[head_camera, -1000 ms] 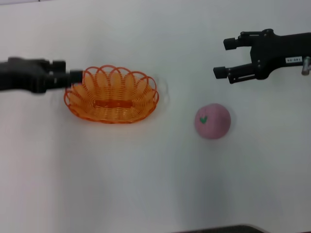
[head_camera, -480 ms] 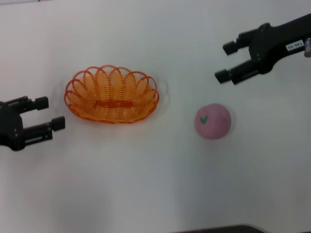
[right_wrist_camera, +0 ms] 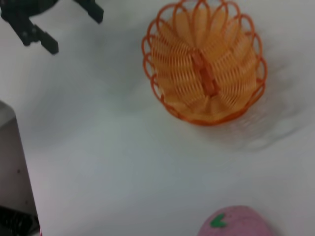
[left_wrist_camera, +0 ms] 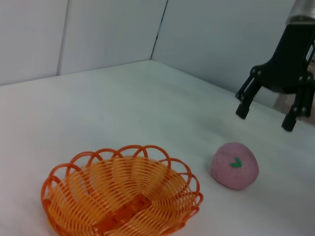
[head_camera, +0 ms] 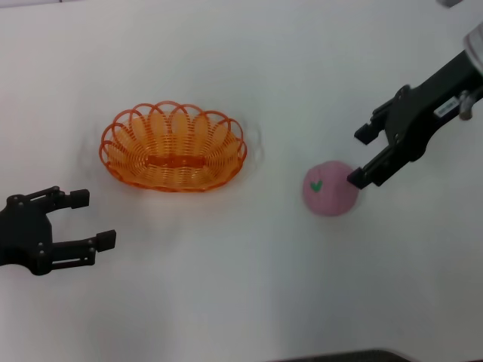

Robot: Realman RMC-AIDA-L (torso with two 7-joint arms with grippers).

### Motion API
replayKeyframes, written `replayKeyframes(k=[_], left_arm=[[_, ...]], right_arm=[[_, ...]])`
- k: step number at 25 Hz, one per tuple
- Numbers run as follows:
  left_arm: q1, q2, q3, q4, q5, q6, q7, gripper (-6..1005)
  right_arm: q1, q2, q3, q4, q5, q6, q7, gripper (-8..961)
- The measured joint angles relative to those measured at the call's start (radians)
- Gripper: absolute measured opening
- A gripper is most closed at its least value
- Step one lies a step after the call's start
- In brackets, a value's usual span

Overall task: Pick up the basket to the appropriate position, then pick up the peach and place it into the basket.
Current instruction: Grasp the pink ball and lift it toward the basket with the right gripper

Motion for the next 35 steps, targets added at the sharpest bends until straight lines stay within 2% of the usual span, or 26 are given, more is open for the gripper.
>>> replayKeyframes(k=[11,18,27,31,35], left_arm=[[0.005,-0.002,0.0,-0.025,0.001,0.001,-0.003,880],[0.0,-0.002,-0.001,-0.037,0.015,0.0,-0.003,879],[0.001,-0.002,-0.002,-0.039,0.015,-0.001,-0.002,879],[0.001,-0.002,-0.002,-0.039,0.015,-0.001,-0.002,879],[0.002,-0.002,-0.003,-0.039,0.015,-0.002,-0.002,879]], right_arm=[[-0.006,0.004,-0.167,0.127,-0.002,0.183,0.032,822],[0.003,0.005,-0.236,0.188,0.002,0.255,0.035,544],[0.006,0.005,-0.24,0.189,0.003,0.257,0.039,137],[0.006,0.005,-0.239,0.176,0.004,0.248,0.04,70],[-0.002,0.003,-0.212,0.091,0.046,0.183,0.035,37]])
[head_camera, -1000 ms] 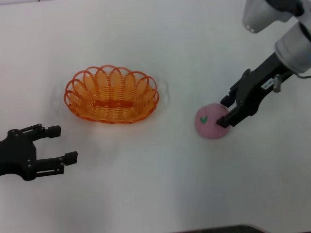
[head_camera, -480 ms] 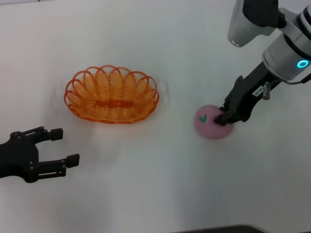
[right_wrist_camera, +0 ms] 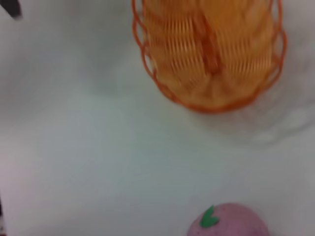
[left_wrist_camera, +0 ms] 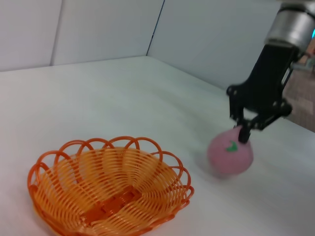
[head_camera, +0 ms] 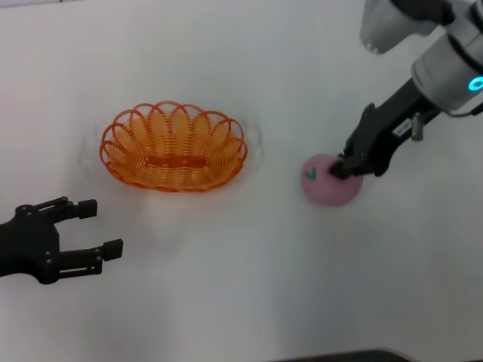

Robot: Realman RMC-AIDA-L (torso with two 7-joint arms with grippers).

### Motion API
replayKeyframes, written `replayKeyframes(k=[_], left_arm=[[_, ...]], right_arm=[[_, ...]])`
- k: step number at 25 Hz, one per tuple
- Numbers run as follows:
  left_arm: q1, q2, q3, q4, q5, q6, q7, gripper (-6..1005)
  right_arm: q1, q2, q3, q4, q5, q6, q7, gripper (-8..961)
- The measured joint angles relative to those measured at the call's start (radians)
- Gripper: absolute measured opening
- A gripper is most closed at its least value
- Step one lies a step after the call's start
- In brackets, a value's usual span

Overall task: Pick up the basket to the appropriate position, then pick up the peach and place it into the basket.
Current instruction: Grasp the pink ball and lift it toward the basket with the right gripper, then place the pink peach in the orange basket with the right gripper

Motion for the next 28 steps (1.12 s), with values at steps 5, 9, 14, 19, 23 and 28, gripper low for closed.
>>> replayKeyframes(k=[5,9,14,19,23,28], left_arm=[[0.002,0.0,-0.002,0.0,0.0,0.005,0.0,879],[0.004,0.0,-0.003,0.0,-0.001,0.006,0.0,878],[0.004,0.0,-0.004,0.0,-0.001,0.011,-0.012,878],[0.001,0.0,-0.005,0.0,-0.006,0.012,-0.025,878],[-0.001,0.001,-0.007,0.001,-0.011,0.012,-0.025,878],[-0.006,0.002,-0.007,0.001,-0.013,0.011,-0.027,878]], right_arm=[[-0.006,-0.002,0.082,-0.149,0.071,-0.099,-0.008,39],[-0.009,-0.002,0.159,-0.217,0.177,-0.124,-0.04,38],[-0.077,0.002,0.235,-0.211,0.401,-0.076,-0.151,38],[-0.171,0.005,0.23,-0.062,0.691,0.019,-0.361,39],[-0.181,0.005,0.233,0.194,0.846,0.057,-0.59,40],[-0.131,0.012,0.226,0.58,0.96,0.141,-0.934,38]])
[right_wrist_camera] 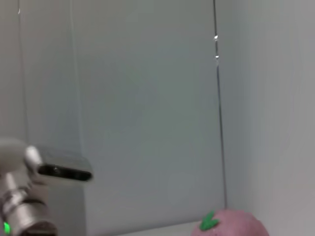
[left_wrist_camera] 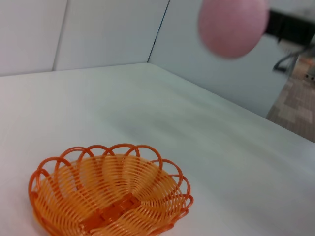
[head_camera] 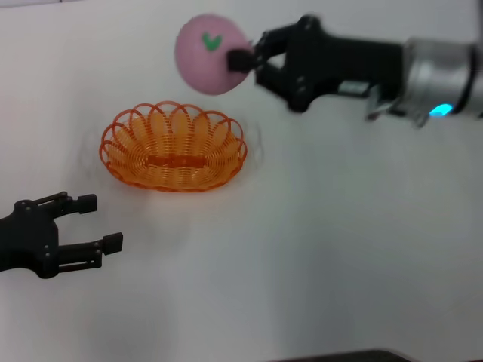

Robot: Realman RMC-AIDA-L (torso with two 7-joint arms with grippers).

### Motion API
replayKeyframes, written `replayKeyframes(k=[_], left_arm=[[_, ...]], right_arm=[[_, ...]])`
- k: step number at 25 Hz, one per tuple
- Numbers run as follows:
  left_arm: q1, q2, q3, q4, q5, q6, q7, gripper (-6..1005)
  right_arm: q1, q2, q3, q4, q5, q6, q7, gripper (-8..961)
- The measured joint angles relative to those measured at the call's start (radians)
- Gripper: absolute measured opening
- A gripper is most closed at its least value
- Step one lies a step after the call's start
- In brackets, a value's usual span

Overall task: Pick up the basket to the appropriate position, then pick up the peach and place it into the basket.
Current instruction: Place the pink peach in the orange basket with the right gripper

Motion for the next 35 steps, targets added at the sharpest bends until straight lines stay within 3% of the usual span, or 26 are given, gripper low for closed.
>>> replayKeyframes(k=[4,14,35], left_arm=[[-0.004,-0.001,0.0,-0.001,0.0,0.0,-0.002,878],[-0.011,-0.002,0.0,-0.005,-0.001,-0.006,-0.011,877],[-0.018,0.0,0.001,-0.024,-0.001,-0.003,-0.013,876]], right_arm=[[0.069,0.003,0.001,0.238,0.027,0.12,-0.206,36],[0.198,0.015,-0.01,0.44,0.025,0.428,-0.322,35],[0.204,0.02,-0.038,0.467,0.029,0.437,-0.347,164]])
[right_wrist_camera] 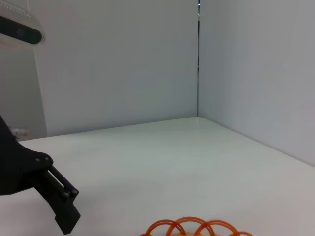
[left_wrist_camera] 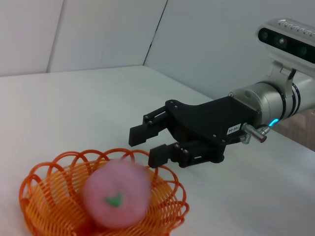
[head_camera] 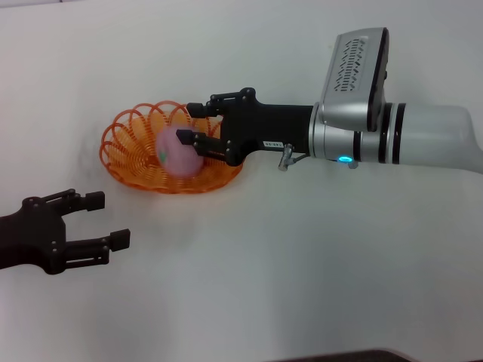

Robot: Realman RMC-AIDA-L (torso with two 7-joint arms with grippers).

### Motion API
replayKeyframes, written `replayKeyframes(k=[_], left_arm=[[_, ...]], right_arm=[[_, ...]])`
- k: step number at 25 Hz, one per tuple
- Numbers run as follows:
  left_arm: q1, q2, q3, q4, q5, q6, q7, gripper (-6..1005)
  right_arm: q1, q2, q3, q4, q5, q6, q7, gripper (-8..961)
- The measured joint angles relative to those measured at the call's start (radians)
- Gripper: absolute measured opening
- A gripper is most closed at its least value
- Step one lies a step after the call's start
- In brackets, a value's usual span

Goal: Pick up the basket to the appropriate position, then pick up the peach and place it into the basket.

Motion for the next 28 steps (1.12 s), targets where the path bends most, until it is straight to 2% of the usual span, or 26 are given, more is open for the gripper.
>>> replayKeyframes(k=[11,13,15,17,19,22,25,28], left_arm=[[0.0,0.0,0.001,0.0,0.0,0.004,-0.013,876],[0.0,0.0,0.001,0.0,0.0,0.004,-0.013,876],[0.0,0.0,0.001,0.001,0.0,0.004,-0.013,876],[0.0,0.0,0.0,0.003,0.0,0.006,-0.015,876],[-0.001,0.001,-0.001,0.005,0.0,0.013,-0.022,876],[-0.008,0.002,-0.002,0.012,-0.007,0.026,-0.041,876],[-0.012,0.003,-0.02,0.02,-0.01,0.033,-0.048,876],[-0.015,0.005,-0.069,0.021,-0.011,0.033,-0.045,875]], right_arm=[[-0.001,-0.008,0.003,-0.002,-0.002,-0.038,0.052,635],[-0.005,-0.018,-0.017,-0.037,-0.012,-0.081,0.127,830],[-0.026,-0.026,-0.054,-0.131,-0.044,-0.136,0.25,867],[-0.066,-0.029,-0.101,-0.28,-0.103,-0.197,0.407,903],[-0.119,-0.031,-0.147,-0.481,-0.192,-0.267,0.567,940],[-0.202,-0.031,-0.177,-0.745,-0.316,-0.383,0.746,937],[-0.302,-0.031,-0.157,-0.942,-0.369,-0.47,0.821,935],[-0.399,-0.03,-0.101,-1.022,-0.345,-0.505,0.794,932]])
